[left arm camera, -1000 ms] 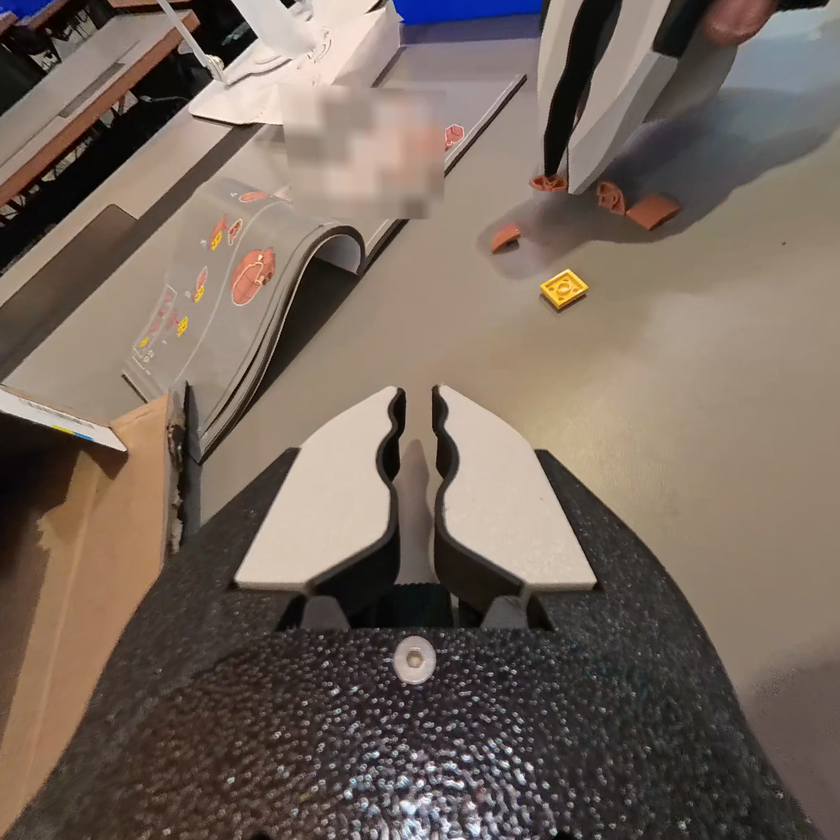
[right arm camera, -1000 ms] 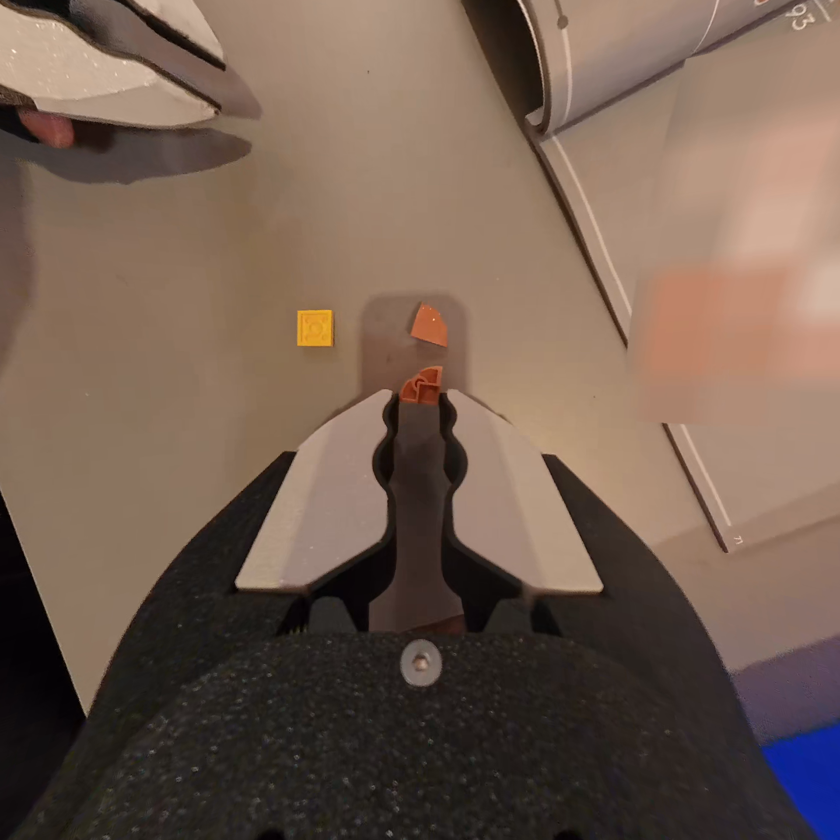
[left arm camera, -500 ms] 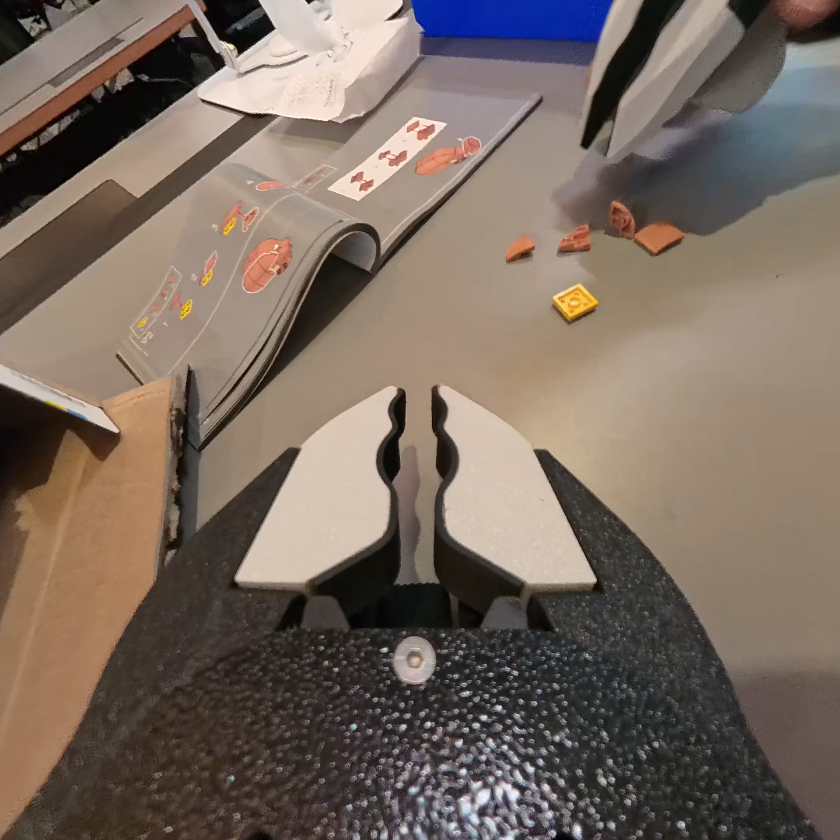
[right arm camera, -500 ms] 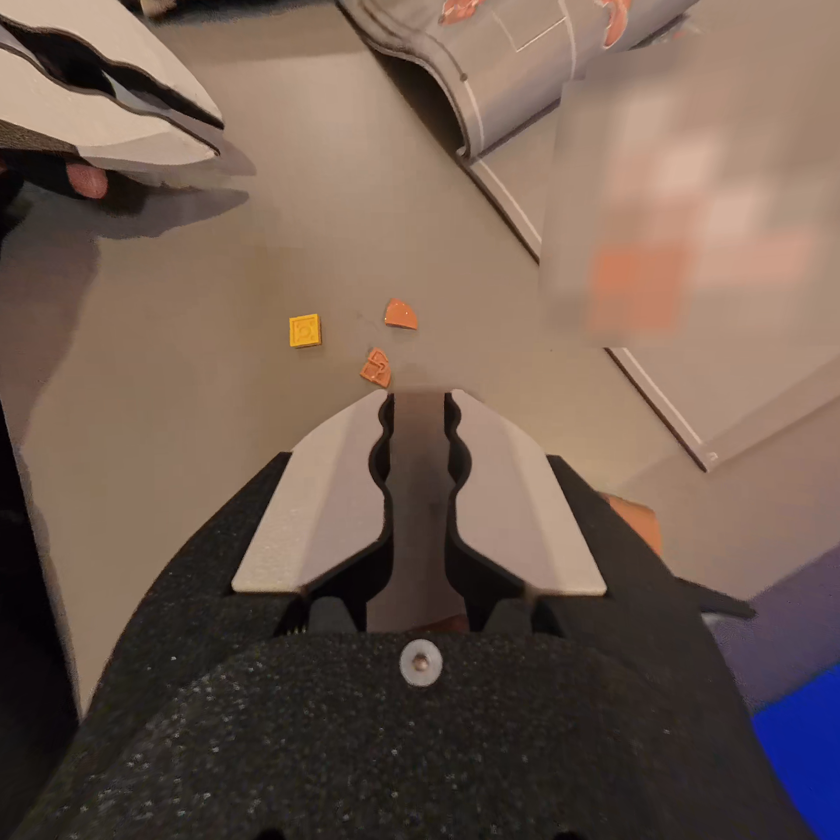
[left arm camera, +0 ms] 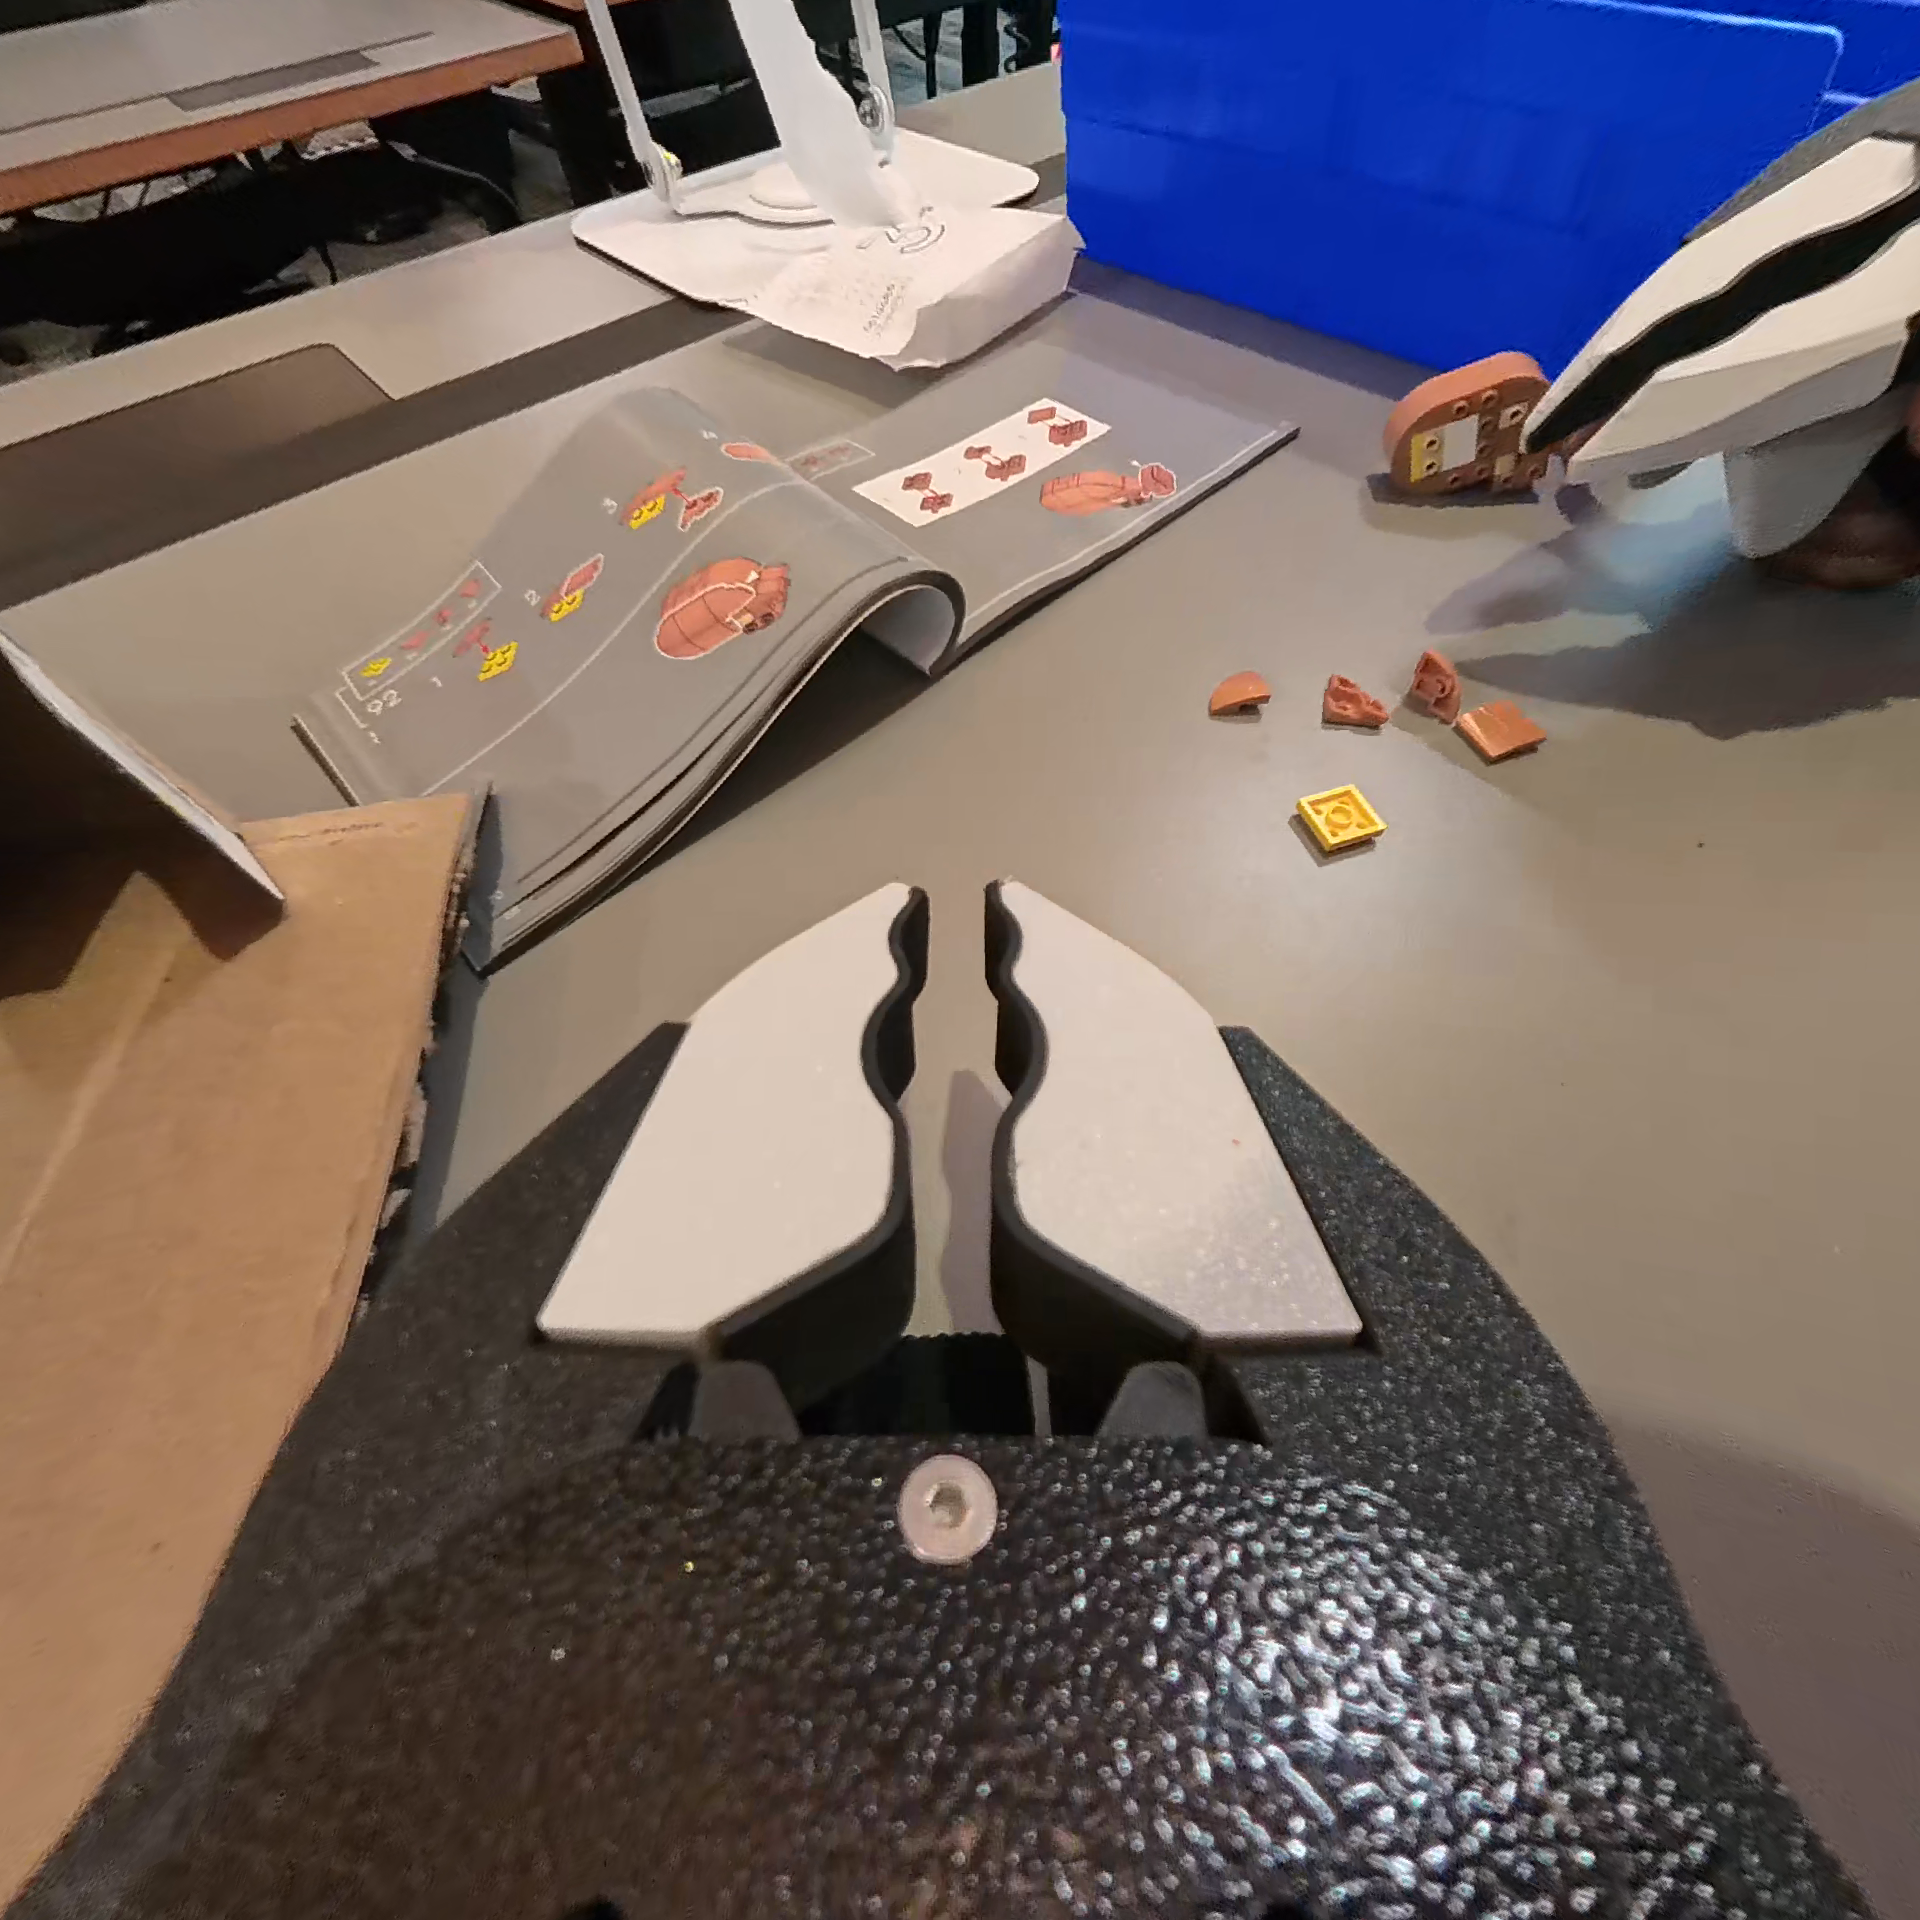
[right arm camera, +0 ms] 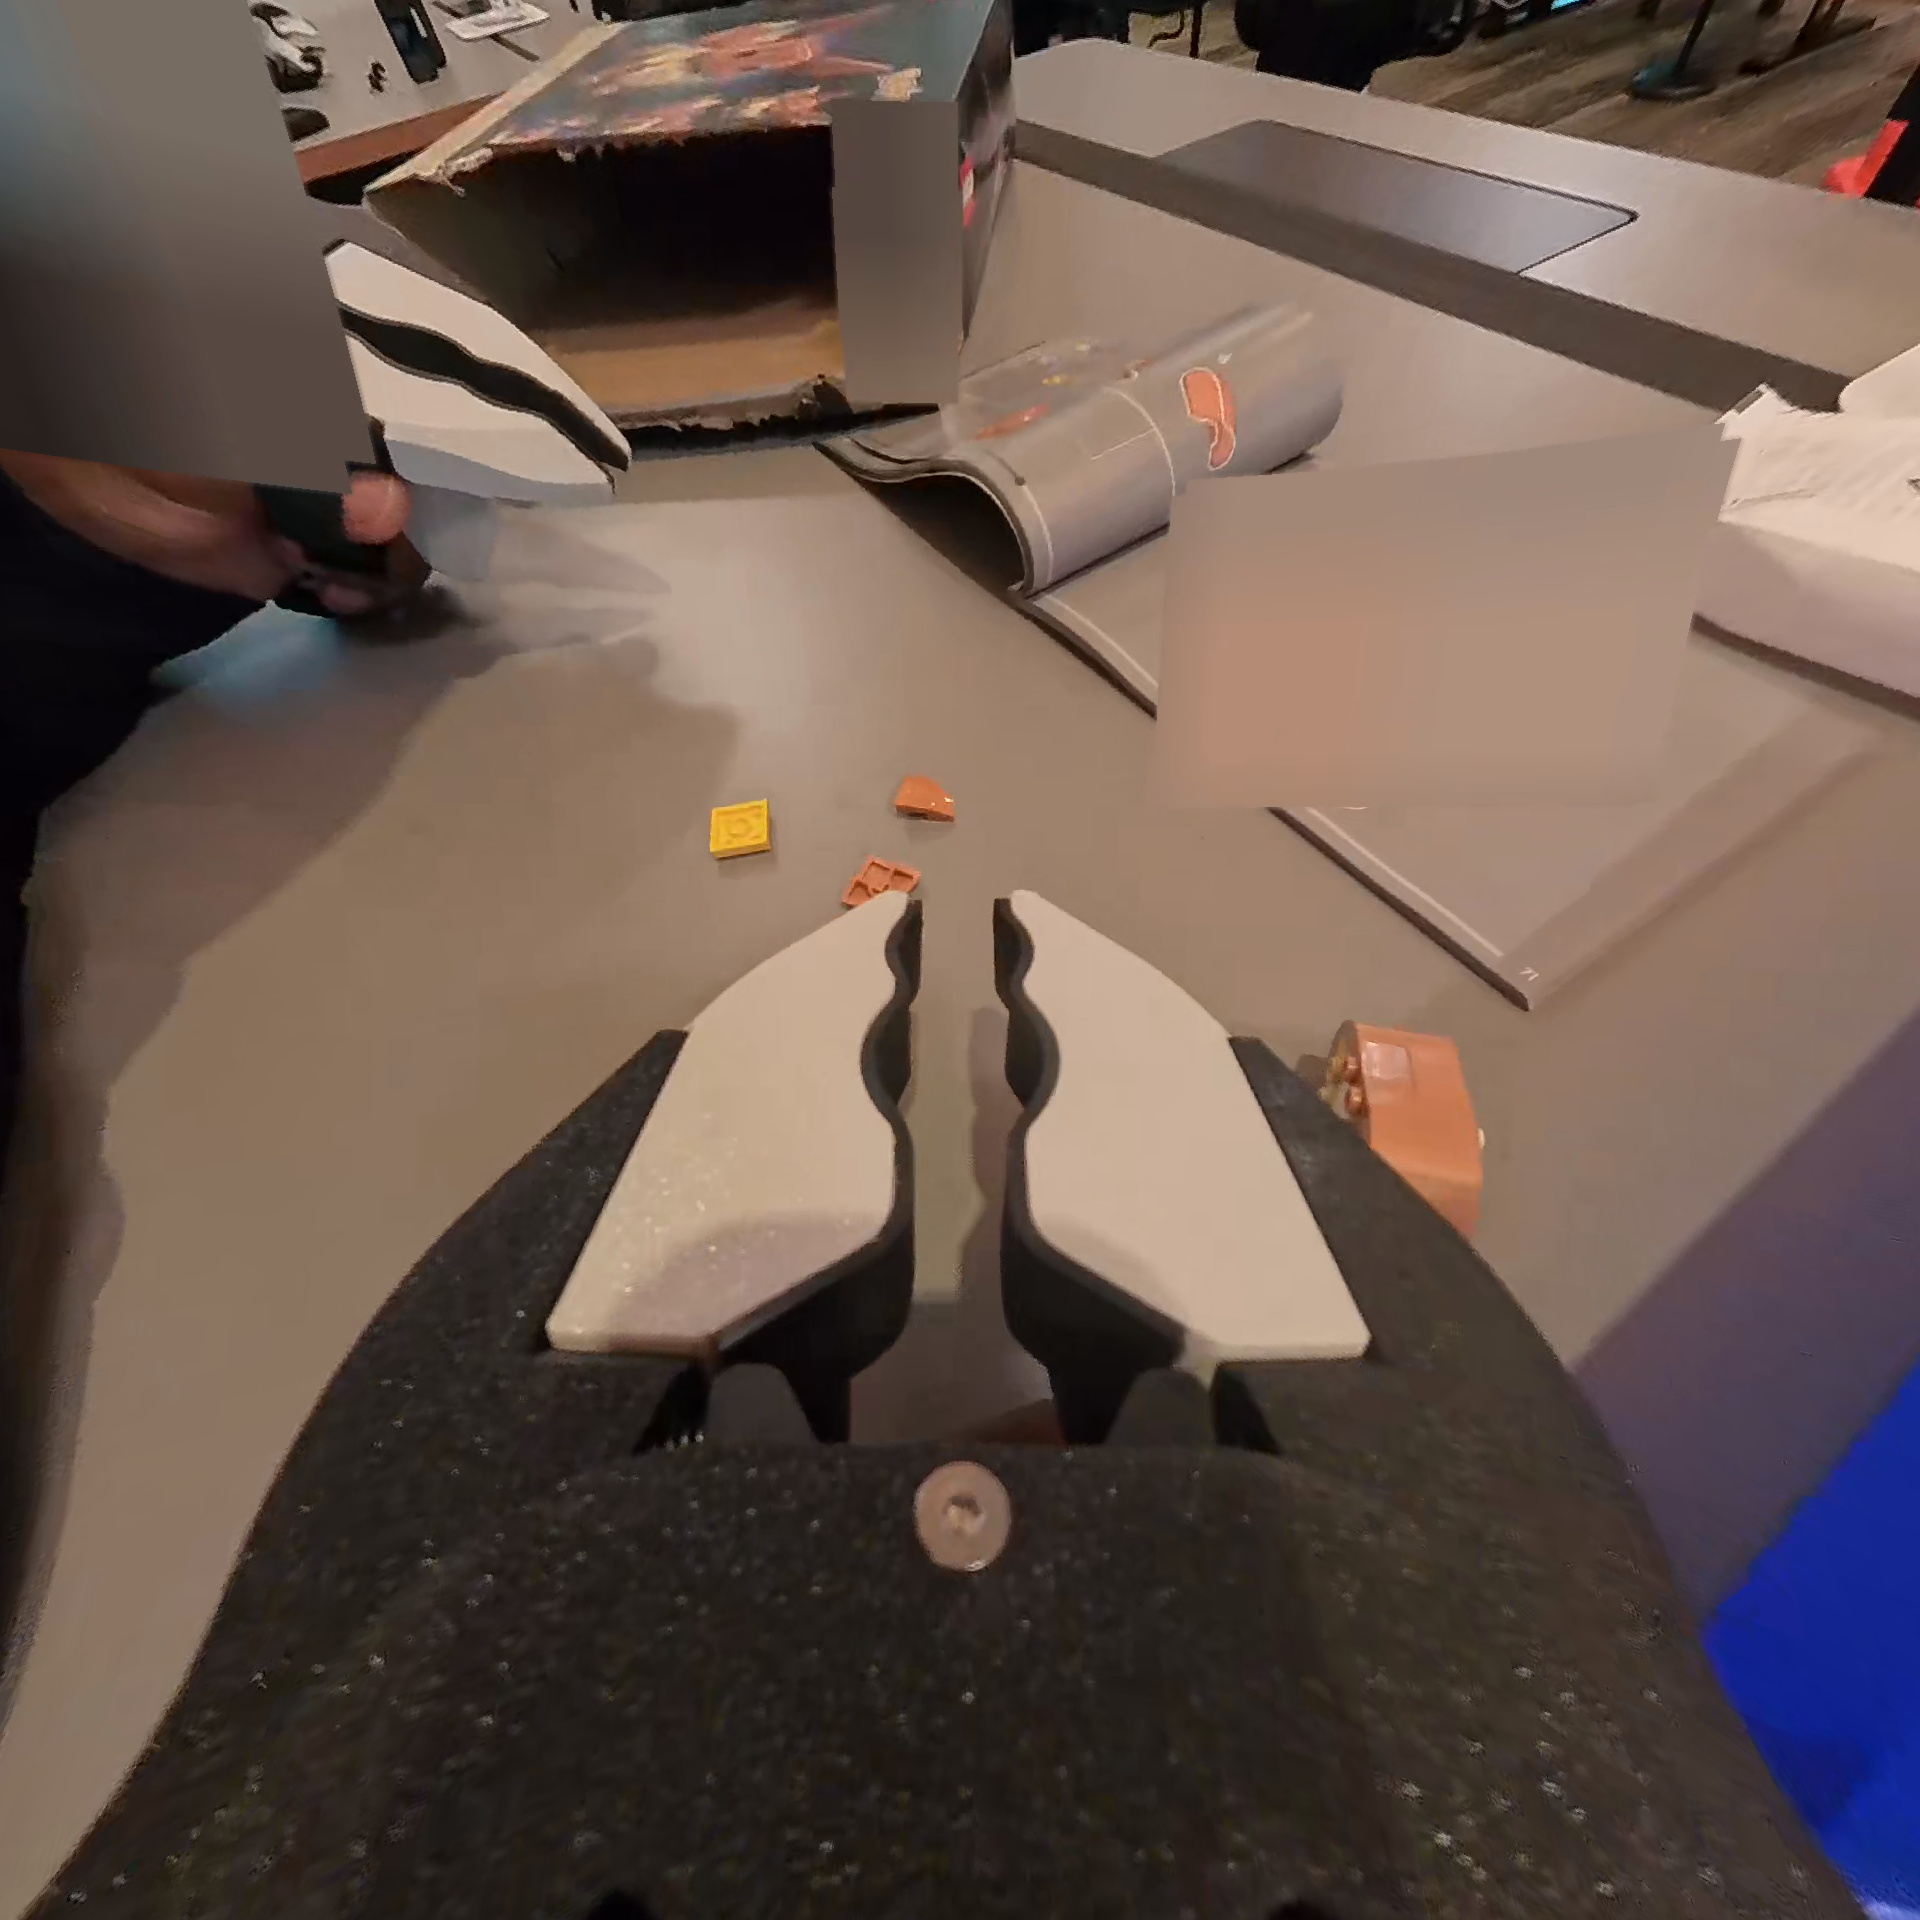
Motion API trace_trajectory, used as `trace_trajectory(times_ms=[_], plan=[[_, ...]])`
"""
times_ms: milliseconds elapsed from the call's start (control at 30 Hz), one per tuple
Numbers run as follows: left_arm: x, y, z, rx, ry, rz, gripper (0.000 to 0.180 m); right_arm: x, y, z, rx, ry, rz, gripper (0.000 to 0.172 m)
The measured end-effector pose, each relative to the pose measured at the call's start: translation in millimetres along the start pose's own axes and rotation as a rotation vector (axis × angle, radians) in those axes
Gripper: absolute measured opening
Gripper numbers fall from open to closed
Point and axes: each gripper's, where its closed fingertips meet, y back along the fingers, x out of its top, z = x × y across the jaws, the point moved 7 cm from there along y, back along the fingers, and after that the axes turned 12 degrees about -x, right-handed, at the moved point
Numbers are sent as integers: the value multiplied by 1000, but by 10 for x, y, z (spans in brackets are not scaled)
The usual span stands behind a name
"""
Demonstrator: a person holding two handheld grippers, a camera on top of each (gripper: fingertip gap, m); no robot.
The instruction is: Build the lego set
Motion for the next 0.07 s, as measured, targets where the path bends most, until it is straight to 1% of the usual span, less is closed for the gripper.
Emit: trace_trajectory(times_ms=[67], plan=[[-1,1,-6,1,5,1,10,7,-20,30,13,-40,-5,13]])
